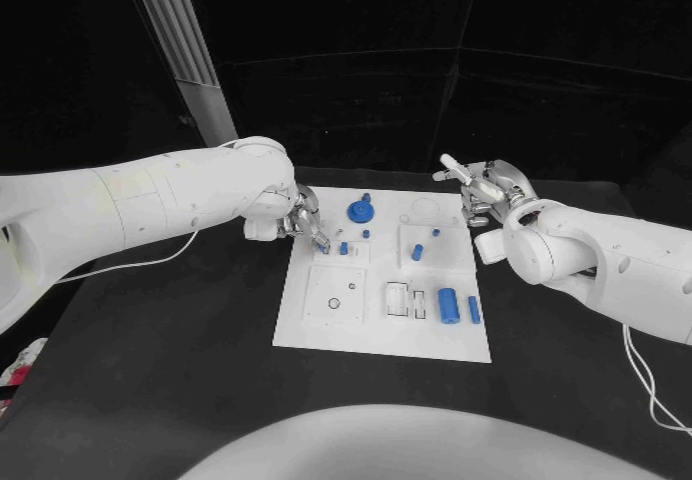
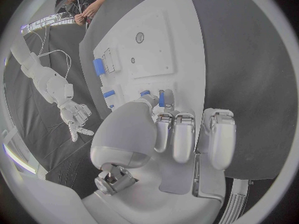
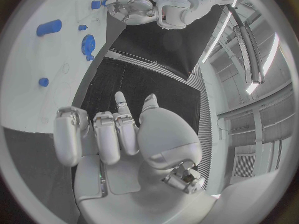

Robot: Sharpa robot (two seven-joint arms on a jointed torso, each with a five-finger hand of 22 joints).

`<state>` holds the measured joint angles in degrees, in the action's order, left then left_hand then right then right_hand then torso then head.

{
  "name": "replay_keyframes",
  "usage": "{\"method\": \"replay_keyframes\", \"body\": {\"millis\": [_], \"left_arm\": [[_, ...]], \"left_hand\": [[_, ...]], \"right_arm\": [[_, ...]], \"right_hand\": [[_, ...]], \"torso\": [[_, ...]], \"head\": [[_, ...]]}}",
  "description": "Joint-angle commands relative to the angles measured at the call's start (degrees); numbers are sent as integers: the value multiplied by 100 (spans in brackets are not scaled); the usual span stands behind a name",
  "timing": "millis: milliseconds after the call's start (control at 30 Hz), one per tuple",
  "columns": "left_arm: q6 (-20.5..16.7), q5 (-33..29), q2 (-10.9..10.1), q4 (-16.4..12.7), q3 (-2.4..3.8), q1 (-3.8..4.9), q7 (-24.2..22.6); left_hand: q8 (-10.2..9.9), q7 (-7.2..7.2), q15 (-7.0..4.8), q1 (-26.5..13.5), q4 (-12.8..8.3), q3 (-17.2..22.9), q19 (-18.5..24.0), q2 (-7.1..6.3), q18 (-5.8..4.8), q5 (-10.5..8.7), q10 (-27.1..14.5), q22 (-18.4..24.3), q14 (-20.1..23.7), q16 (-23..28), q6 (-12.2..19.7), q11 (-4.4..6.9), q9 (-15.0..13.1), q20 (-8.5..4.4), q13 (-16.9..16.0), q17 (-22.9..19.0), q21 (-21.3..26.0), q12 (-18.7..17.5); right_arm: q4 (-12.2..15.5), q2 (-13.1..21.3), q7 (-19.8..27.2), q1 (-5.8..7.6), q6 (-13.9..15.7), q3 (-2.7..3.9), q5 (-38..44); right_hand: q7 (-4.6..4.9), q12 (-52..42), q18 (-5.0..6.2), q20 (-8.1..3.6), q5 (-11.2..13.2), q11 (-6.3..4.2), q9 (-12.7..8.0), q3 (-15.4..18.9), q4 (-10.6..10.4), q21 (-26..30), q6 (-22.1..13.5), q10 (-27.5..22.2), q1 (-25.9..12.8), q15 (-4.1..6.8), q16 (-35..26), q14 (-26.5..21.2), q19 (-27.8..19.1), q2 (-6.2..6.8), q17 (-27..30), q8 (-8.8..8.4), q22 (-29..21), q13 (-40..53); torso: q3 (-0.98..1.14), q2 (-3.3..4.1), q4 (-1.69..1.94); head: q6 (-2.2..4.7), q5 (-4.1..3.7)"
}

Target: Assemble the parts on the task board

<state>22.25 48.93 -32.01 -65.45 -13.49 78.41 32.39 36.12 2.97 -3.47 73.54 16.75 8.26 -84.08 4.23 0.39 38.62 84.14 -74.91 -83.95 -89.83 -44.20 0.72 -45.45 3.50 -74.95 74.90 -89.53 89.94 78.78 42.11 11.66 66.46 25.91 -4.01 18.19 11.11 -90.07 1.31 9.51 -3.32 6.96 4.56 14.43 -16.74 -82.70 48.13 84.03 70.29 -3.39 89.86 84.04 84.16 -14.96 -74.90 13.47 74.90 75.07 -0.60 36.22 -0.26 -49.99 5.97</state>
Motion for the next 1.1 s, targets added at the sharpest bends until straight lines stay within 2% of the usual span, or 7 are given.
{"method": "replay_keyframes", "body": {"millis": [33,1100], "left_arm": [[37,-8,10,6,0,3,-12],[97,-8,98,130,0,-35,-19]], "left_hand": [[10,11,-17,-12,-1,48,-512,35,-10,35,586,-1471,-605,-17,-16,-20,-10,-32,-1505,1510,30,6],[5,16,-15,-19,0,60,-465,38,6,37,586,-1449,-605,-17,-2,-25,-11,-31,-1505,1510,76,6]], "right_arm": [[11,4,34,11,8,3,2],[17,1,30,11,0,3,2]], "right_hand": [[-26,7,77,-22,-34,-30,-5,32,13,33,-20,597,46,26,14,596,76,-18,-1510,11,1166,1493],[-26,7,77,-22,-34,-30,-5,32,13,33,-20,597,46,26,14,596,76,-18,-1510,11,1166,1493]], "torso": [[-2,3,1],[0,3,2]], "head": [[-1,-5],[-1,-54]]}}
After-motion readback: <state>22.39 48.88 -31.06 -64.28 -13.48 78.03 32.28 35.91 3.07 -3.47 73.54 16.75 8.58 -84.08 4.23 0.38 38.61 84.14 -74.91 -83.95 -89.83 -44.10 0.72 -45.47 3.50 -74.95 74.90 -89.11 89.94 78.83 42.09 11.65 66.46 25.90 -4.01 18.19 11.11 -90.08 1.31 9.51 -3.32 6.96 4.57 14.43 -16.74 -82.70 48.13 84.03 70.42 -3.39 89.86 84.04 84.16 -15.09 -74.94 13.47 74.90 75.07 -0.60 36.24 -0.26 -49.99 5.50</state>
